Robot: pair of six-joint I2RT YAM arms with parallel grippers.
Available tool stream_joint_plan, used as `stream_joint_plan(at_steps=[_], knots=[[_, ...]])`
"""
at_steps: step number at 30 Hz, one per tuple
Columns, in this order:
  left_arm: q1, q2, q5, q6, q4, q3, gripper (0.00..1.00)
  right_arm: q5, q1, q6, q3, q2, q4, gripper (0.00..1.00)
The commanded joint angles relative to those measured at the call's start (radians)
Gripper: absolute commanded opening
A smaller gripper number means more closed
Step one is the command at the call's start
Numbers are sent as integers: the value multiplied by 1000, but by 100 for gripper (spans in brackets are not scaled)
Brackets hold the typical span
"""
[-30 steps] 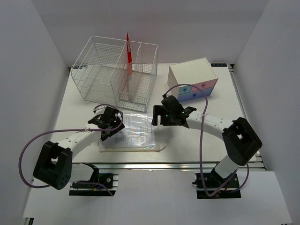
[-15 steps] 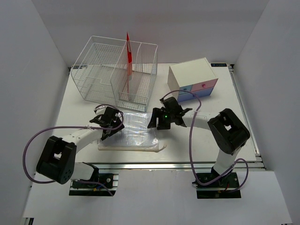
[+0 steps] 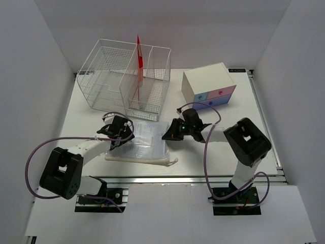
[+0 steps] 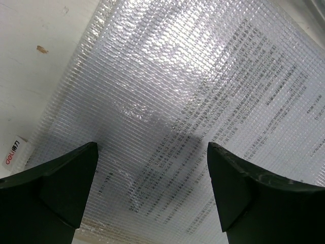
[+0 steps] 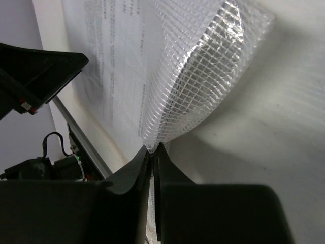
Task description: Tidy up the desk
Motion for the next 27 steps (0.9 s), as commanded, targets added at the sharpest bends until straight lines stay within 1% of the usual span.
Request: stream_joint_plan(at_steps=[1,2,3,5,6,8,9,10,11,12,13,15,16,18,19,20,21,22,23,24,25,26,27], knots=[[-4,51,199,-49,4,-77,97,-68,20,28,35,-45,122,4],[-4,25,187,-46,-5,-74,97,-59,20,16,63,-51,85,0],[-4,8,179,-43,-16,-66,97,-27,21,-23,78,-59,-20,0],[-5,-60,164,-16,-59,-43,97,18,21,-62,100,-120,-140,0],[-5,-90,158,-8,-59,-43,97,33,21,-63,98,-120,-170,0],[-5,-150,153,42,-97,-7,98,67,21,-90,94,-184,-234,0],[-5,-220,154,61,-108,9,98,100,21,-98,94,-204,-271,0],[-5,-255,168,131,-112,38,98,117,23,-107,92,-247,-341,0],[-5,-292,194,173,-106,53,98,131,23,-112,91,-269,-365,0],[-10,-362,232,199,-100,70,98,154,24,-113,88,-287,-406,0],[-15,-398,272,290,-80,91,98,160,23,-115,89,-322,-450,0],[-31,-458,334,345,-62,118,98,164,21,-118,106,-347,-507,0],[-34,-499,431,401,-28,130,98,185,21,-124,149,-361,-590,0],[-63,-521,538,454,18,144,98,206,20,-152,204,-367,-671,0],[-79,-526,617,513,54,142,98,229,20,-159,270,-367,-711,0],[-103,-518,631,541,67,141,98,231,14,-172,307,-365,-791,0],[-175,-506,632,567,68,148,98,240,8,-193,342,-362,-831,0],[-220,-469,586,622,50,159,98,239,1,-202,414,-353,-871,0],[-272,-448,542,642,39,173,98,239,-18,-215,446,-349,-908,0],[-380,-429,495,662,15,205,98,239,-29,-234,474,-346,-963,0],[-431,-412,462,722,4,222,98,236,-41,-245,498,-345,-978,0],[-483,-389,381,745,-8,237,98,233,-69,-254,543,-345,-998,0],[-564,-382,336,760,-16,266,98,236,-83,-264,563,-345,-1036,0]])
